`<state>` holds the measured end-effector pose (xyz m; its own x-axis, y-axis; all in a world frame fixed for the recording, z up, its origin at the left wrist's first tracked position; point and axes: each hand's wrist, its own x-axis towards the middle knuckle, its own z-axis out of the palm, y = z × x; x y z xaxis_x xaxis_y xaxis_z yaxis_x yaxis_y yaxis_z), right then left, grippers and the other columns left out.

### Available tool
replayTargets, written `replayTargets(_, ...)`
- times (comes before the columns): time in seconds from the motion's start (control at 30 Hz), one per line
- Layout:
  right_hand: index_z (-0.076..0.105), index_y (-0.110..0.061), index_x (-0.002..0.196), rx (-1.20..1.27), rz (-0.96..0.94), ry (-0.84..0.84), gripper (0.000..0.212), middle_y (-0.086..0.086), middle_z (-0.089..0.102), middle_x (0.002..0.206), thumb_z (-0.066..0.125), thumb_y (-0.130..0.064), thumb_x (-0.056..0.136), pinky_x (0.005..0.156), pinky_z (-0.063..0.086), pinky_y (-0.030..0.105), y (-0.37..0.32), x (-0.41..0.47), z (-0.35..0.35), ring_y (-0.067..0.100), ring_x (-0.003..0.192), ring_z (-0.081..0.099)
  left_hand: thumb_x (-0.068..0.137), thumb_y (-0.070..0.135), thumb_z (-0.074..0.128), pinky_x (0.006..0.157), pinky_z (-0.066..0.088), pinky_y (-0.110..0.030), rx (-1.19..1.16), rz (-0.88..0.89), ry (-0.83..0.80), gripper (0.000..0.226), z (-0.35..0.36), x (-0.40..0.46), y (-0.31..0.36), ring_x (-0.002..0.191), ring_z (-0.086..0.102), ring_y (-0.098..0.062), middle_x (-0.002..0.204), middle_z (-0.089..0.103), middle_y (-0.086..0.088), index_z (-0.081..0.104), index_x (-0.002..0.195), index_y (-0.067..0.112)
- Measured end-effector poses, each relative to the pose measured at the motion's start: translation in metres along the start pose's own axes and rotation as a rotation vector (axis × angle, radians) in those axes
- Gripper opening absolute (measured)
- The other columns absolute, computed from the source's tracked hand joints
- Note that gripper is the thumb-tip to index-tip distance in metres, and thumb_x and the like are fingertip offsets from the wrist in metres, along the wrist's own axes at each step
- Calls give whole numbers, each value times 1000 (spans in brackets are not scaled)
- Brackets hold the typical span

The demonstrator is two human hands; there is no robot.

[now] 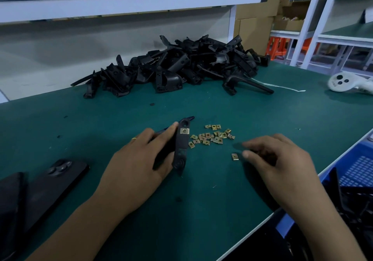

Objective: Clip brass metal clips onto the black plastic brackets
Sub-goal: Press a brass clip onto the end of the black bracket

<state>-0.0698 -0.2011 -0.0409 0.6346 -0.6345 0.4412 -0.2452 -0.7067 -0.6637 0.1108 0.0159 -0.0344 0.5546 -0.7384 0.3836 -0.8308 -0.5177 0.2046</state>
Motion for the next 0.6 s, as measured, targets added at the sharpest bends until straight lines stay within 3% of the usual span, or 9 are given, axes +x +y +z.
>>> replayTargets(0.17,79,-29,94,-83,-12,-88,8,-6,59,88,80,-25,87,67,37,16,-3,0,10,7,80,57,92,62,36,75,51,-33,3,-21,-35,68,2,0,-2,93,54,-12,107,45,19,22,158,51)
replayTargets(0.3,65,-33,80,-66,-34,-147,23,-11,58,82,83,-20,83,66,37,10,-4,-1,6,1,82,55,93,62,36,74,46,-30,16,-26,-23,67,3,1,-2,93,53,-12,108,45,20,24,158,51)
replayTargets(0.37,65,-30,85,56,-43,-161,19,-13,68,86,80,-19,86,73,41,12,-6,-3,5,1,88,60,94,61,36,74,43,-28,23,-20,-17,66,3,1,-2,92,53,-11,107,45,20,25,158,50)
replayTargets(0.43,66,-26,92,307,-7,-202,14,-9,74,91,75,-16,90,82,49,24,-11,-4,6,7,90,68,94,64,32,73,43,-27,12,-10,-7,66,3,0,-1,90,50,-9,107,44,21,22,158,52)
replayTargets(0.5,68,-21,91,563,0,-270,13,1,72,83,74,-9,91,72,54,33,-21,-6,11,16,79,68,93,66,27,74,44,-25,-20,-2,12,67,1,0,1,88,47,-5,107,43,22,19,158,55)
replayTargets(0.6,75,-21,89,760,1,-312,12,3,64,76,76,-10,86,59,53,26,-33,-11,20,19,62,61,95,64,32,74,46,-26,-65,28,26,66,-1,0,6,88,45,-4,108,43,23,18,158,55)
